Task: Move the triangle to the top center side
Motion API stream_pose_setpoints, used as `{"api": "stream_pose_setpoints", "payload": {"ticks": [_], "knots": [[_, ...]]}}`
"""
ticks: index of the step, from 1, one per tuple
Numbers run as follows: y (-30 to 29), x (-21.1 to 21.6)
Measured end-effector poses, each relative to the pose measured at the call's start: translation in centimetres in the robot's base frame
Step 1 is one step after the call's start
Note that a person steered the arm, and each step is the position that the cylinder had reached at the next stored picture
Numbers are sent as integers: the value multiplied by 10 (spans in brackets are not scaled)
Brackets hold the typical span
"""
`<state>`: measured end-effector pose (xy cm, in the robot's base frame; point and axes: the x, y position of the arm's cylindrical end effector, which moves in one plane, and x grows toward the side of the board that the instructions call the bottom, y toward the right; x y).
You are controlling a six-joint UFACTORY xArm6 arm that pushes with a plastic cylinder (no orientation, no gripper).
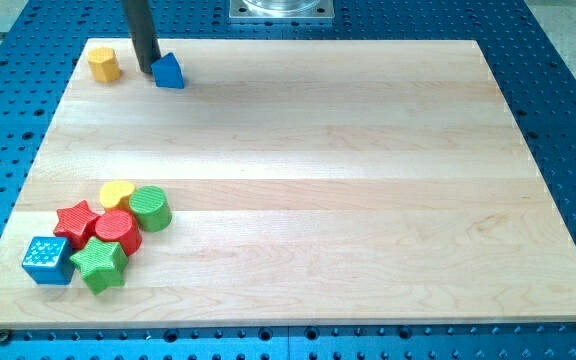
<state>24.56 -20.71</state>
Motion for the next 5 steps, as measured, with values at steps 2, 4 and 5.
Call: {"api": "stream_pose_setpoints", "payload": {"ticks": [2,4,5], "knots": [[59,23],[135,34],[171,32]]}}
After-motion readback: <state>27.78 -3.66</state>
